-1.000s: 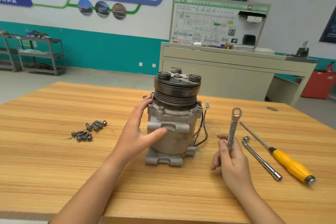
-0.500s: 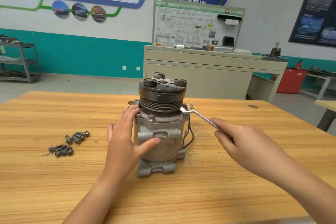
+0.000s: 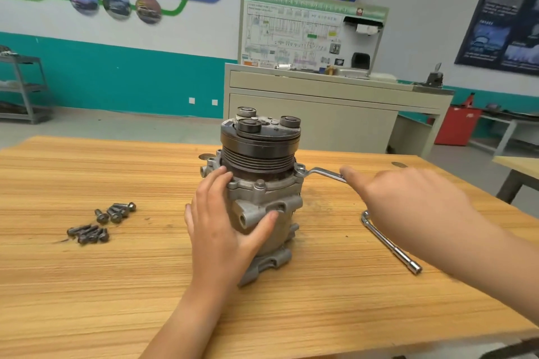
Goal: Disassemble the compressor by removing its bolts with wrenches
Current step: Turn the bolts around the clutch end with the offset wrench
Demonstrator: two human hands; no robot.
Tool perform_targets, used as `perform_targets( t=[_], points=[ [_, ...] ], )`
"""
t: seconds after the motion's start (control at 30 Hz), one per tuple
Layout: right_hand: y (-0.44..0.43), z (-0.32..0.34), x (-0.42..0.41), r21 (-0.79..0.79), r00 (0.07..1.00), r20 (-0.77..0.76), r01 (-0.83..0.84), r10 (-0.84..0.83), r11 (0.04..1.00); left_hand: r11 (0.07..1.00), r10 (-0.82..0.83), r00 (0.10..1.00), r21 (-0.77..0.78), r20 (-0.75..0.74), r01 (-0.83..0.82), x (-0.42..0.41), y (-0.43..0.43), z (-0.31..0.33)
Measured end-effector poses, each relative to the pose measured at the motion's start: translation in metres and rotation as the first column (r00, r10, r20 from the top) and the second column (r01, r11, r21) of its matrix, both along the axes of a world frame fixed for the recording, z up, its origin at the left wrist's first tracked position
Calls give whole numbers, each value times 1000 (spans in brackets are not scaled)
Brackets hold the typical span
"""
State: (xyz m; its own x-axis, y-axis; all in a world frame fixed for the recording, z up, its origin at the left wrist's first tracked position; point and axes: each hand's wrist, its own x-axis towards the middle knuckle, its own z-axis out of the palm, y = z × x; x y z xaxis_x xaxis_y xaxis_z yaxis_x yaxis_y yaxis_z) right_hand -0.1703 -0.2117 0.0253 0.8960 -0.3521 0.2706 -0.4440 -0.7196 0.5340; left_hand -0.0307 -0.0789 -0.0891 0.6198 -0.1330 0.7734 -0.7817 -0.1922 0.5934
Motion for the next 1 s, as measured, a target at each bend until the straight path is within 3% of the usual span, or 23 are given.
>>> perform_targets(
  t=[0.13,0.4,0.53,0.63,0.73,0.8,0.9,1.0],
  points=[
    [14,-5,2,-86,988,-151,-16,3,996,979,-136,984,-169,-117,115,1,-7,2],
    [-25,19,4,-30,971,-126,-208,203,978,940,-291,872,-287,-394,184,-1,-13,-4],
    [-43,6,12,-154,977,-125,-189,170,970,932,-325,846,-294,-424,210,-3,-13,-3],
    [-67,-5,30,-213,940,18,-330,341,920,931,-329,845,-296,-421,214,-2,-12,-3],
    [-88,-16,59,-252,718,357,-541,597,802,930,-331,844,-299,-422,215,-3,-13,-2],
    [-84,-23,83,-249,620,479,-583,621,773,928,-333,842,-306,-424,213,-3,-13,-2],
    [-74,-39,110,-147,596,556,-616,580,774,925,-332,845,-320,-418,205,-3,-15,-2],
    [-77,-44,109,-6,661,558,-602,502,798,924,-332,848,-324,-413,204,-3,-15,-2]
  ],
)
